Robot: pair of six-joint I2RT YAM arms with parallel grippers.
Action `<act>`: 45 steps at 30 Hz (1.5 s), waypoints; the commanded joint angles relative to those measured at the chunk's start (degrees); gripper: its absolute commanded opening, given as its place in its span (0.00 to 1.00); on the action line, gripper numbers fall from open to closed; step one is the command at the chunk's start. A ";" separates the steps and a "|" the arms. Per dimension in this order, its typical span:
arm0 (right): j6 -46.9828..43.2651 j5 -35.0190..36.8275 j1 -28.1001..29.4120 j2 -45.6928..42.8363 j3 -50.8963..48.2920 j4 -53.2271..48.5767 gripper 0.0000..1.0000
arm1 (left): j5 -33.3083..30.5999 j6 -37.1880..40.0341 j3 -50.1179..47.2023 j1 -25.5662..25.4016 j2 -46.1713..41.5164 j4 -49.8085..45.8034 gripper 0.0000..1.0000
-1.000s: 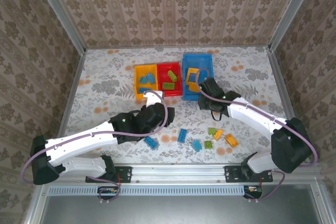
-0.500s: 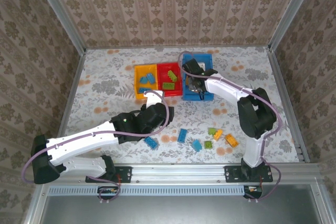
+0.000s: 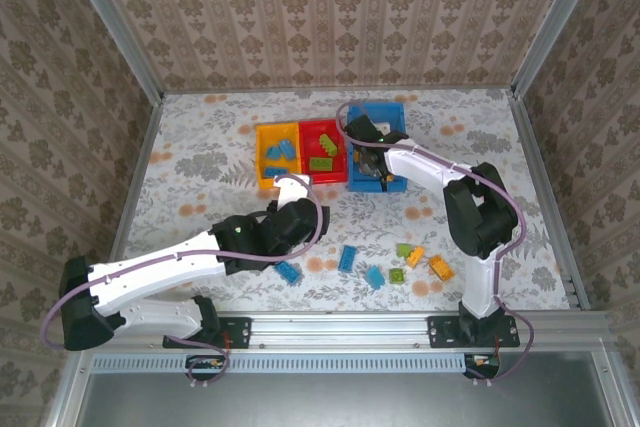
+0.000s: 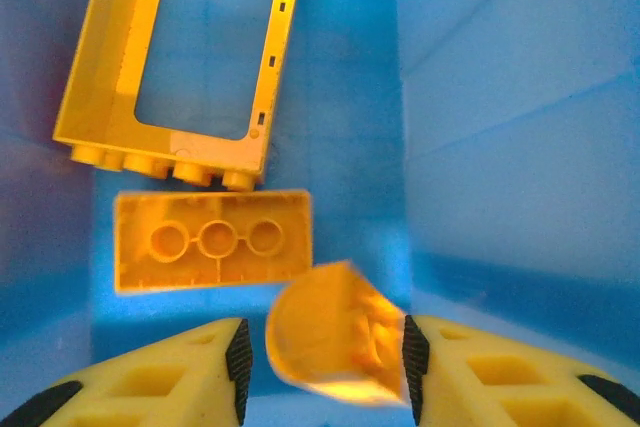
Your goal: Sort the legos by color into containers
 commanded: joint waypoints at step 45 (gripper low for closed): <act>0.79 -43.81 24.67 -52.42 -51.94 30.38 0.69 | 23.46 -47.14 -24.81 6.52 1.54 2.01 0.77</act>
